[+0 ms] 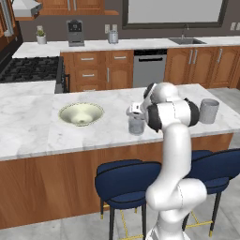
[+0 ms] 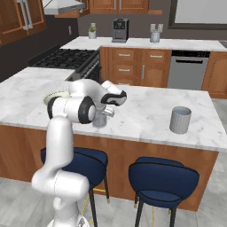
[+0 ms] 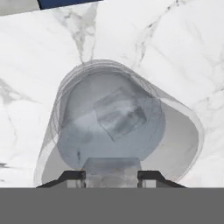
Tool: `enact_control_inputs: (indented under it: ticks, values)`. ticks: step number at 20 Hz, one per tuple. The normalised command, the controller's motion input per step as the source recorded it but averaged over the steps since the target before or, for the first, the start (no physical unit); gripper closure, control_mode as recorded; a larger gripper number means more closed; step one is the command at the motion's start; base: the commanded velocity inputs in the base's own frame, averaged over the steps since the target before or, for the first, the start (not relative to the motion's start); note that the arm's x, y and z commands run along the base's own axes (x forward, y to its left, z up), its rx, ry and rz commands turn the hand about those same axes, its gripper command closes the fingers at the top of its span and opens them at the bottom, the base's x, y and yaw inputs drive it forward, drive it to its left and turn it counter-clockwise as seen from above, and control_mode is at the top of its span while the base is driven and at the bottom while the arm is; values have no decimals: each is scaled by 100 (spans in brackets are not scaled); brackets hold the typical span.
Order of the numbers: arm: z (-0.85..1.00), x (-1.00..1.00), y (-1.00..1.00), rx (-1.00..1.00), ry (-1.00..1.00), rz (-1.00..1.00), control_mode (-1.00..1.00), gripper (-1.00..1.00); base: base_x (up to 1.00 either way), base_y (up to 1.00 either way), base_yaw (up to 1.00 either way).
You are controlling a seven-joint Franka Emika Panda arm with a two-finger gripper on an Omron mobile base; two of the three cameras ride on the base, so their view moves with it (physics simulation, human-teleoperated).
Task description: There are four ice cubes in the ice bowl. Place two ice cubes in each glass of water.
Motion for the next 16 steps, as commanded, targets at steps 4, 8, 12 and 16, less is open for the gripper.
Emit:
enact_control_inputs:
  ticks: [4, 8, 12, 16]
  values:
    - [49, 66, -46, 0, 29, 15, -100, 100, 0, 0, 0]
    - [62, 52, -15, -1, 24, 11, -100, -100, 0, 0, 0]
    - [90, 24, 0, -3, 14, 8, -100, -100, 0, 0, 0]
    - [80, 18, -1, -1, 14, 8, -100, -100, 0, 0, 0]
